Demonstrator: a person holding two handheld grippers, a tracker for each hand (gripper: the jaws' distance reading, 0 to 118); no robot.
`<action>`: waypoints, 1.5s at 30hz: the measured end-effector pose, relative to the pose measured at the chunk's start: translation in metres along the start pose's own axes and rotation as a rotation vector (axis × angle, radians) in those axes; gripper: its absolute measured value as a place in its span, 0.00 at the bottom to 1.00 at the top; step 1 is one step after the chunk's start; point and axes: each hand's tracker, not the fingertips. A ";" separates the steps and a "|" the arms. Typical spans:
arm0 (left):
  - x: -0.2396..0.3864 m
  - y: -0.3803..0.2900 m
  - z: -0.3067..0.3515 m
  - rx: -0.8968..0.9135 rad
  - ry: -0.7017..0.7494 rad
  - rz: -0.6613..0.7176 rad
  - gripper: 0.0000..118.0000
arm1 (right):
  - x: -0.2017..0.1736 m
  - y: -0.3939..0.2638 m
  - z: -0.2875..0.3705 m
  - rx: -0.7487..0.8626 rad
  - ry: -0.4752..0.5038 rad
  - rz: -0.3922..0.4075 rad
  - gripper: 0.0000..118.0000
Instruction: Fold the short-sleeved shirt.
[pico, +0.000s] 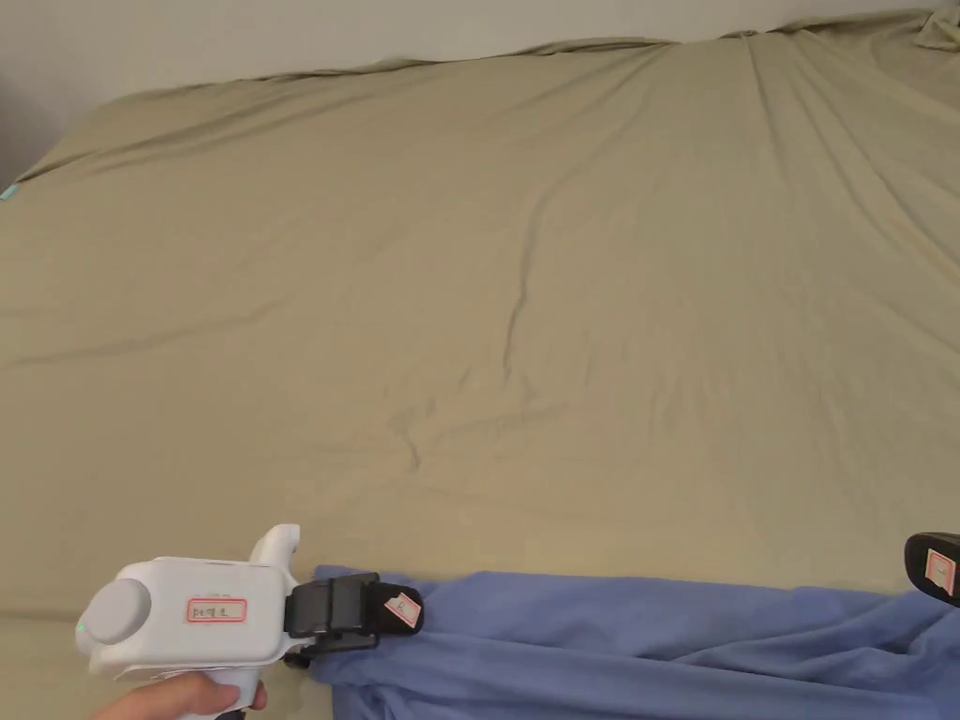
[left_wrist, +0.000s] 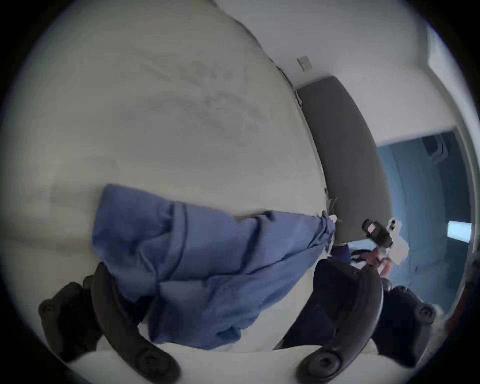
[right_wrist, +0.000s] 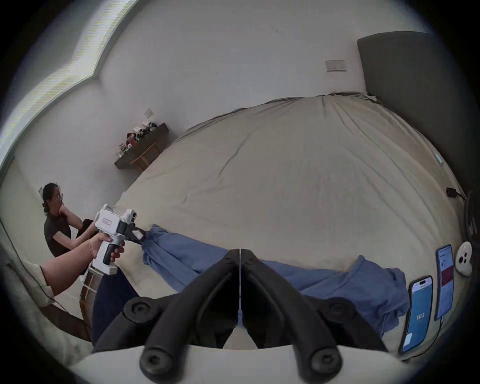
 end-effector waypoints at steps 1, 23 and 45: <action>0.004 -0.002 -0.001 0.001 0.005 0.005 1.00 | 0.000 0.000 -0.001 0.000 0.004 -0.002 0.03; -0.043 -0.029 0.109 0.308 0.082 0.347 0.13 | -0.006 0.016 0.017 0.072 -0.037 -0.044 0.03; 0.119 -0.030 -0.087 0.008 0.279 0.042 0.13 | -0.021 0.017 0.017 0.024 -0.095 0.036 0.03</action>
